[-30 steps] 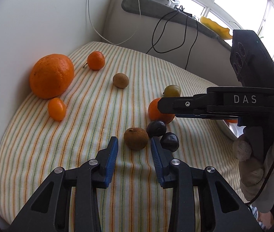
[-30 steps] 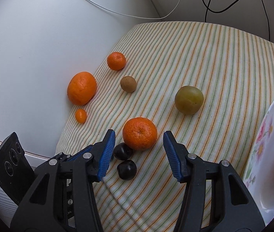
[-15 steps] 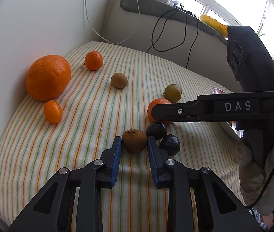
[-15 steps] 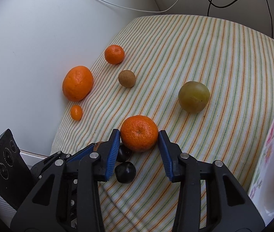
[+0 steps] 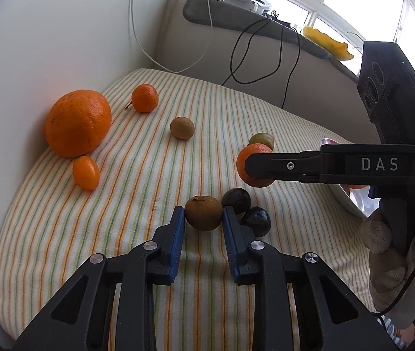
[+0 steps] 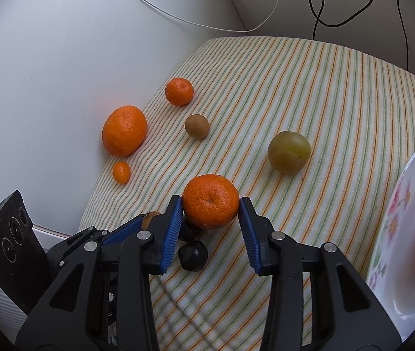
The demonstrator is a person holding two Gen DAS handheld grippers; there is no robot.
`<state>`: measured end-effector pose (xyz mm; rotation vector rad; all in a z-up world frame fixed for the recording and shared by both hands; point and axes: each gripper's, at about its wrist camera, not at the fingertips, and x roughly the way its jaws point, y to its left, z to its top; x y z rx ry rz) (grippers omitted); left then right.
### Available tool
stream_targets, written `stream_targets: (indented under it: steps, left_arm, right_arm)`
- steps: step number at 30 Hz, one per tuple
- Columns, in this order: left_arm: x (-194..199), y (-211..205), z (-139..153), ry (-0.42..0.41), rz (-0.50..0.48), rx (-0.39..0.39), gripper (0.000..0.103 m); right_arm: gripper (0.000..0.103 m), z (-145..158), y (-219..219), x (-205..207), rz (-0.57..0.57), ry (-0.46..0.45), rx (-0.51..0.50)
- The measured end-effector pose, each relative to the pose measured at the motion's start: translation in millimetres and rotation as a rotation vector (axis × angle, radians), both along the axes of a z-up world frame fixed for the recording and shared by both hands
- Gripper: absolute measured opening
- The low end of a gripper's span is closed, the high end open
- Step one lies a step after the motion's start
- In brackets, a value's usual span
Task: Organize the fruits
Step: 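Carry the tangerine to the plate with the right tool while the left tool carries the kiwi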
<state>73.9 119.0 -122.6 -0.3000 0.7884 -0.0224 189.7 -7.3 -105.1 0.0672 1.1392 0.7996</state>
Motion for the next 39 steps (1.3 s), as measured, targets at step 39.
stream_targets:
  steps: [39]
  left_arm:
    - [36.9, -123.4, 52.3, -0.113, -0.268, -0.006, 0.024]
  right_arm:
    - [0.041, 56.1, -168.6, -56.6, -0.193, -0.19, -0.057]
